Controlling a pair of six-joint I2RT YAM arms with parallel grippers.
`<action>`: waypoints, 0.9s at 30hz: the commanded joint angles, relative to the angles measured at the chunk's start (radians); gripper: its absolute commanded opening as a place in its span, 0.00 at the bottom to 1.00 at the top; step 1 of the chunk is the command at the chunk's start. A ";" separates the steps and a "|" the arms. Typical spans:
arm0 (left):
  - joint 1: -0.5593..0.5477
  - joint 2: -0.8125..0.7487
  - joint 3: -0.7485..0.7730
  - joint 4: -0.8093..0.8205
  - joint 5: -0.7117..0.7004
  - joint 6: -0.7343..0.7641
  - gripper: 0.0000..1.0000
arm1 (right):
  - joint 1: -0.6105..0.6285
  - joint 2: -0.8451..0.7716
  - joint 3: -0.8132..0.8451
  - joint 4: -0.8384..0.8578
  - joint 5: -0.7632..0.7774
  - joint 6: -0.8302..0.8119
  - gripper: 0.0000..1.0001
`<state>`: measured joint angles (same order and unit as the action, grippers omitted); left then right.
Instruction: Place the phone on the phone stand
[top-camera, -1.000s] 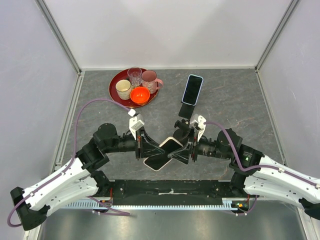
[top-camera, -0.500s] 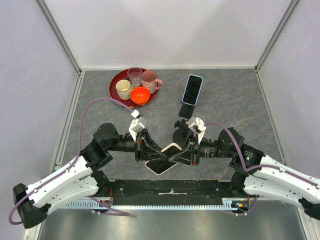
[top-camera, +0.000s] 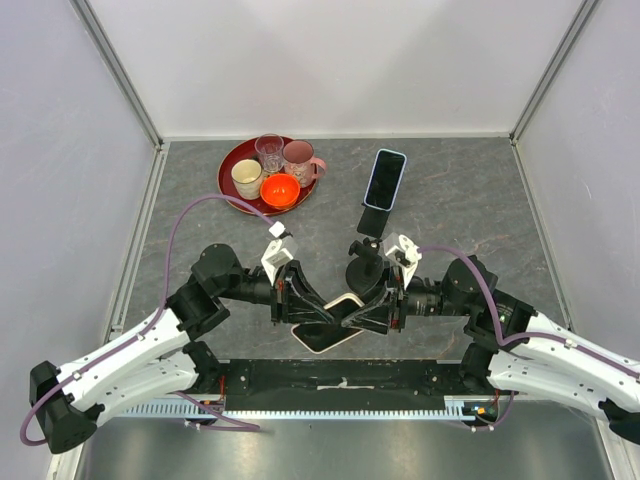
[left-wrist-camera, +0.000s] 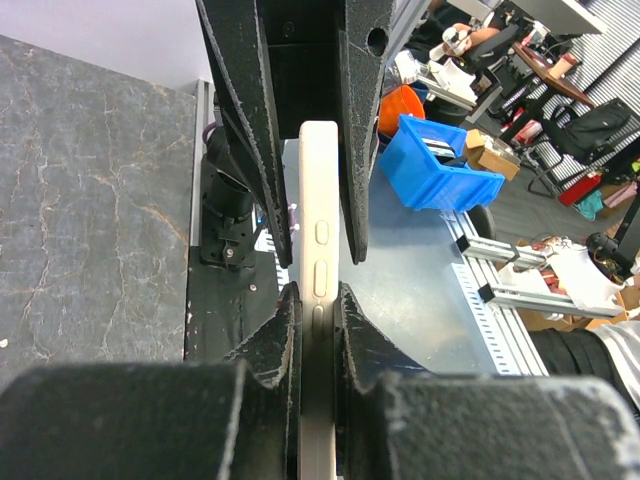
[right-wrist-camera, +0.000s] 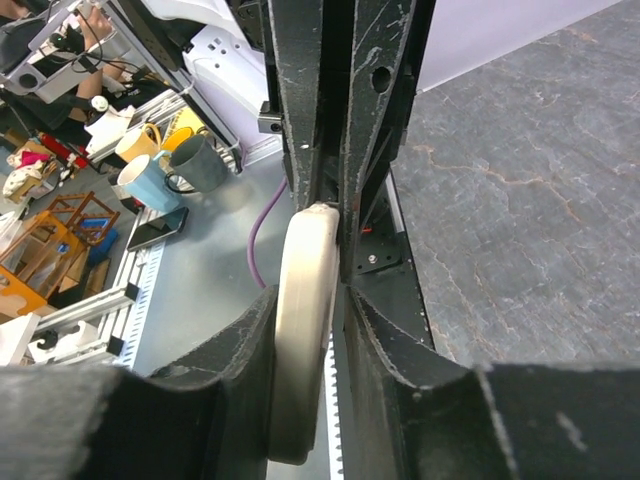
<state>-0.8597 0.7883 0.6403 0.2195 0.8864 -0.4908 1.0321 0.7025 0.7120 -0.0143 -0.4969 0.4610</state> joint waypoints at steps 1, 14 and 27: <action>0.001 -0.014 0.012 0.089 0.032 -0.035 0.02 | -0.007 0.008 0.037 0.043 -0.022 0.008 0.35; -0.001 0.008 0.030 0.095 0.026 -0.042 0.02 | -0.009 0.051 0.033 0.071 -0.074 0.016 0.30; 0.001 -0.012 0.042 0.077 -0.061 -0.054 0.02 | -0.009 0.061 0.035 0.054 -0.028 0.007 0.43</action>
<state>-0.8589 0.8021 0.6365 0.2199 0.8612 -0.5137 1.0191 0.7643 0.7143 -0.0017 -0.5339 0.4721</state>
